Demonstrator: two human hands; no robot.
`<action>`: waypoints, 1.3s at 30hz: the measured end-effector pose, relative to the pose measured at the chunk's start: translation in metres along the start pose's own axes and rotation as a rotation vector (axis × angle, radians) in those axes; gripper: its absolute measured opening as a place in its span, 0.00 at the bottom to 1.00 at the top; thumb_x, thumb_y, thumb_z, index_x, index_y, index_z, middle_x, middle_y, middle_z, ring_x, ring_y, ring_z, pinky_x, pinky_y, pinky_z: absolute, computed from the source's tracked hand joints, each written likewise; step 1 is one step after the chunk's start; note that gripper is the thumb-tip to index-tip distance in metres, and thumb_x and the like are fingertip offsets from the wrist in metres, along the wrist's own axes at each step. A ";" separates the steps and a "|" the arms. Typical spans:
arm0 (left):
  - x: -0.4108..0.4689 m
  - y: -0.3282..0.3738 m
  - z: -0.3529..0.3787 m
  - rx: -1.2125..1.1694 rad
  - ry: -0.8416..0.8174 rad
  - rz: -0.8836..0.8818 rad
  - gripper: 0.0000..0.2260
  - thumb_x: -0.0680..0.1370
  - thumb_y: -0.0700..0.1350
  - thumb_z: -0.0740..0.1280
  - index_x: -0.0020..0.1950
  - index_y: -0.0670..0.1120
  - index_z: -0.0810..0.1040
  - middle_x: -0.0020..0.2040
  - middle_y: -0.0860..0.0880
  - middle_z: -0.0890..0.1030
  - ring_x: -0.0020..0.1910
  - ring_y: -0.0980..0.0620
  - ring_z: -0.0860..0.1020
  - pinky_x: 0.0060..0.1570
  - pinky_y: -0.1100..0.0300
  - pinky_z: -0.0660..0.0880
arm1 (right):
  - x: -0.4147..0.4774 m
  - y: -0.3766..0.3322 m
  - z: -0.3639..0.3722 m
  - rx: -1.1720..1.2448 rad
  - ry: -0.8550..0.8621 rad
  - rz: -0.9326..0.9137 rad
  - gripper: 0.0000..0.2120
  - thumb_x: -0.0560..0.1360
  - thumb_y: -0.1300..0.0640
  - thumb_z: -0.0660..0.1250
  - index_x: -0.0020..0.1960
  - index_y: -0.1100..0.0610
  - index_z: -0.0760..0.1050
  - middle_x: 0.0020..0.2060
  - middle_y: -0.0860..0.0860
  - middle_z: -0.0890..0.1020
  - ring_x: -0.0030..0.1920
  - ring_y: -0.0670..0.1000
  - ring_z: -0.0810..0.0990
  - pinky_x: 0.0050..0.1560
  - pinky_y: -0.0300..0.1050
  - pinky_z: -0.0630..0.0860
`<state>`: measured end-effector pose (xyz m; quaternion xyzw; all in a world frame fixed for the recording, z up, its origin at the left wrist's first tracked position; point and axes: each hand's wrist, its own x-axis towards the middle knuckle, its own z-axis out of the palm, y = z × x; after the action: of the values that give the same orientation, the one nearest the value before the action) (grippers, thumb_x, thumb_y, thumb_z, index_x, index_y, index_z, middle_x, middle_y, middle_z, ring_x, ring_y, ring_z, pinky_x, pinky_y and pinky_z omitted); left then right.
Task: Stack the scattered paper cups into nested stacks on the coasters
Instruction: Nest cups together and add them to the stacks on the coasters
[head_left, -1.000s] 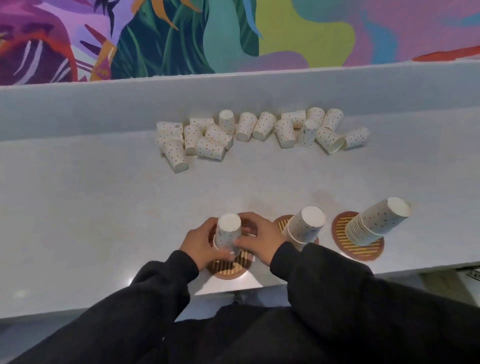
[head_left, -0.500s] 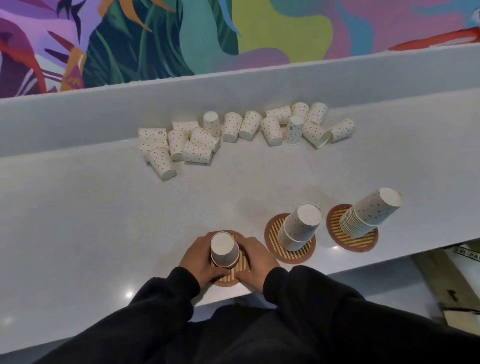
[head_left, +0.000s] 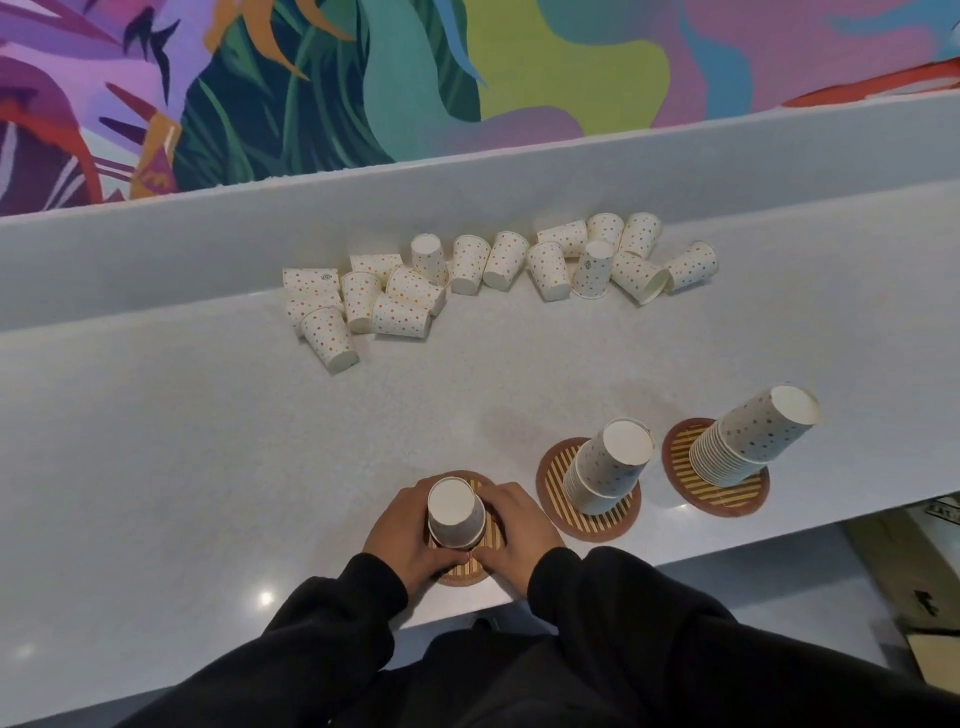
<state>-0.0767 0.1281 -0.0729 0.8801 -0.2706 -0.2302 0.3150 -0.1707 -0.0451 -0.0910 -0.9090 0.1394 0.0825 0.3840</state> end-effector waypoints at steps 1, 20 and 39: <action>0.000 -0.001 0.001 0.006 -0.003 -0.001 0.38 0.63 0.56 0.83 0.67 0.64 0.65 0.59 0.65 0.72 0.60 0.59 0.71 0.61 0.64 0.66 | 0.000 0.001 0.000 -0.001 -0.001 -0.001 0.33 0.72 0.50 0.75 0.74 0.48 0.68 0.67 0.46 0.72 0.67 0.47 0.71 0.68 0.39 0.67; 0.005 -0.004 -0.006 0.008 -0.009 0.046 0.35 0.64 0.55 0.83 0.60 0.72 0.64 0.56 0.73 0.67 0.57 0.62 0.71 0.58 0.69 0.67 | 0.008 -0.002 -0.005 -0.005 0.003 0.008 0.33 0.71 0.48 0.76 0.73 0.48 0.69 0.66 0.46 0.72 0.65 0.46 0.72 0.64 0.34 0.66; 0.049 -0.044 -0.138 0.071 0.269 0.070 0.24 0.76 0.36 0.70 0.69 0.56 0.76 0.62 0.59 0.79 0.60 0.60 0.78 0.62 0.57 0.76 | -0.012 -0.133 -0.183 0.286 -0.026 -0.088 0.30 0.71 0.58 0.78 0.68 0.42 0.73 0.53 0.43 0.81 0.48 0.45 0.84 0.50 0.43 0.83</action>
<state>0.0534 0.1856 -0.0181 0.9035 -0.2647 -0.0893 0.3250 -0.1324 -0.0862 0.1283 -0.8491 0.1045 0.0565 0.5147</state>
